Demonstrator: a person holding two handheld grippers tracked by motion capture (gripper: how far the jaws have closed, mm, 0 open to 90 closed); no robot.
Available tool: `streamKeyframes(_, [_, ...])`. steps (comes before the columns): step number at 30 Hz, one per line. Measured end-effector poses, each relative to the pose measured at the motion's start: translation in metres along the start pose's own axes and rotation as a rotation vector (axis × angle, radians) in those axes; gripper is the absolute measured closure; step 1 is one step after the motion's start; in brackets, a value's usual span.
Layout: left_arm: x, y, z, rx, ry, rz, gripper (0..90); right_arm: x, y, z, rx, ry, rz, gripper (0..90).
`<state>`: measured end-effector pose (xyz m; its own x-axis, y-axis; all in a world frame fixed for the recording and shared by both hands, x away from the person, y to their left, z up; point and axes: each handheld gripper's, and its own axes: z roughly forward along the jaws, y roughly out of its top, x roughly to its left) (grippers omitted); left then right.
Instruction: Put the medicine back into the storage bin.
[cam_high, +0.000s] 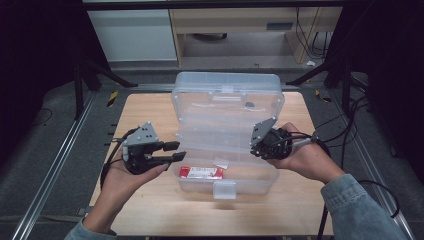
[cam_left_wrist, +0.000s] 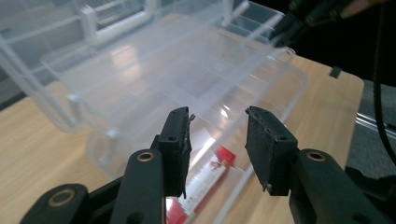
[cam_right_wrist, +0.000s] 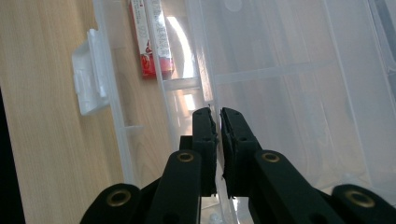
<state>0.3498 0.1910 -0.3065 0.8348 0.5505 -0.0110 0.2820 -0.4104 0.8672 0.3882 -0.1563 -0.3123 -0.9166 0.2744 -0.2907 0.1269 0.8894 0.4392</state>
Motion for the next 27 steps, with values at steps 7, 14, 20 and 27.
streamKeyframes(7, [0.034, 0.023, -0.009, -0.035, 0.064, -0.028, 59.6, 0.002, -0.002, 0.001, -0.003, 0.006, 0.003, 84.5])
streamKeyframes(14, [0.052, 0.03, 0.006, -0.025, 0.067, -0.063, 61.0, 0.003, -0.003, 0.001, -0.008, 0.012, 0.008, 84.1])
streamKeyframes(20, [0.064, 0.027, 0.02, -0.018, 0.081, -0.098, 62.5, 0.004, -0.004, 0.001, -0.006, 0.007, 0.002, 83.8])
streamKeyframes(27, [0.069, 0.023, 0.028, -0.026, 0.102, -0.121, 65.2, 0.007, -0.007, 0.002, -0.017, 0.014, 0.011, 83.4])
